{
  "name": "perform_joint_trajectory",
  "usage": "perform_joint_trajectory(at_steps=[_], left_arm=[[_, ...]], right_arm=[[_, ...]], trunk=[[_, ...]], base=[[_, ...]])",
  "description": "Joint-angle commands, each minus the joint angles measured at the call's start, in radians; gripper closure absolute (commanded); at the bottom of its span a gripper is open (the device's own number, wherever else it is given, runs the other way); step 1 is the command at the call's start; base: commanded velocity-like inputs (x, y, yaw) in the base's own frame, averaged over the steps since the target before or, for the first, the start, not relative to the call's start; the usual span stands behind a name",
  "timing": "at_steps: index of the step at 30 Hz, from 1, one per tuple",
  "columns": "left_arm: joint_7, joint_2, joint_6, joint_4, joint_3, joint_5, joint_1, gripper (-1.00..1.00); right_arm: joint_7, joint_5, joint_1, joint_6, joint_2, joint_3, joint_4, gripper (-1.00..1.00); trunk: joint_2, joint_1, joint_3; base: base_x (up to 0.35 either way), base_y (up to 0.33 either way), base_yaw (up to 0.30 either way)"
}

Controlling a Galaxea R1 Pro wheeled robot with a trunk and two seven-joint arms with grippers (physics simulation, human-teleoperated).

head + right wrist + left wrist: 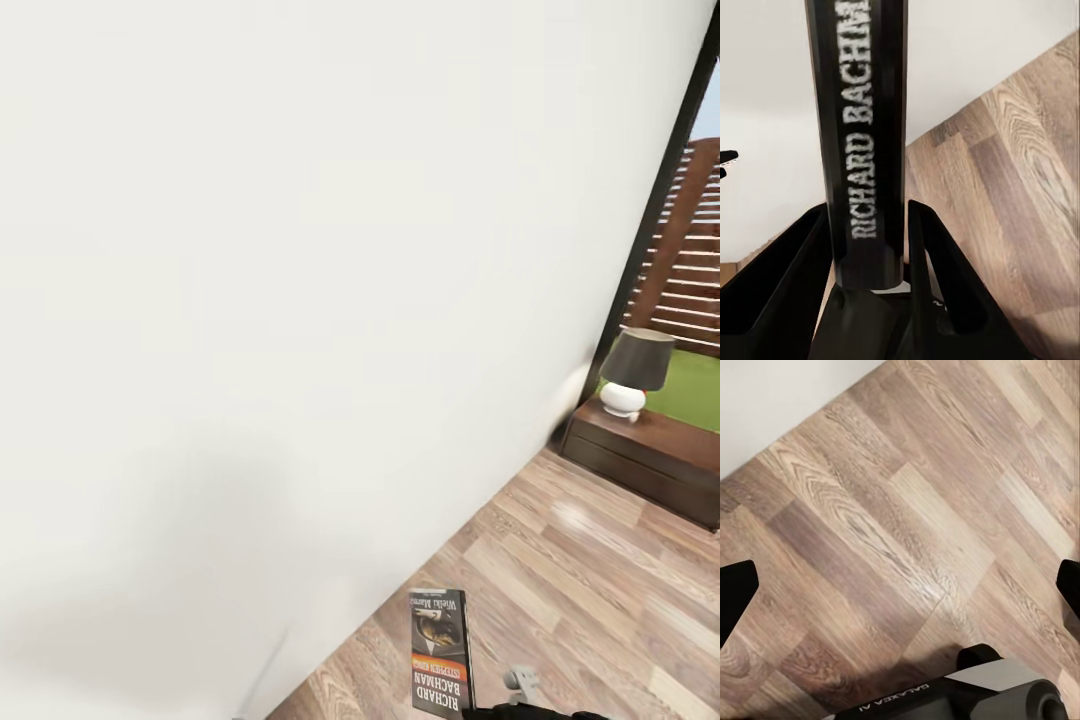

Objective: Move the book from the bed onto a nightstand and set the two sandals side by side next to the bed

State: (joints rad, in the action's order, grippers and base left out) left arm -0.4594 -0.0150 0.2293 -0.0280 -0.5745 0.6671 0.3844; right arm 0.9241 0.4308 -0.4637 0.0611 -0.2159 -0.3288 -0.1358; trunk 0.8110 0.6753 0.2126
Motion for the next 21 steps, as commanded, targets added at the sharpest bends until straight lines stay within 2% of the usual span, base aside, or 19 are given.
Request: perform_joint_trajectory(at_steps=[1,8,21], left_arm=[[-0.003,0.000,0.004,0.000,-0.008,0.008,0.001,-1.00],[-0.003,0.000,0.004,0.000,-0.008,0.008,0.001,-1.00],[-0.004,0.000,0.004,0.000,-0.008,0.008,0.000,-1.00]], right_arm=[[0.002,0.012,-0.001,0.007,0.000,-0.003,0.000,1.00],[0.002,0.012,-0.001,0.006,0.000,-0.003,0.000,1.00],[0.002,0.013,-0.001,0.007,0.000,-0.003,-0.001,1.00]], trunk=[[0.001,0.000,0.001],[0.001,0.000,0.001],[0.001,0.000,0.001]], base=[[0.125,0.000,-0.282],[0.226,0.000,-0.282],[0.018,0.000,-0.282]])
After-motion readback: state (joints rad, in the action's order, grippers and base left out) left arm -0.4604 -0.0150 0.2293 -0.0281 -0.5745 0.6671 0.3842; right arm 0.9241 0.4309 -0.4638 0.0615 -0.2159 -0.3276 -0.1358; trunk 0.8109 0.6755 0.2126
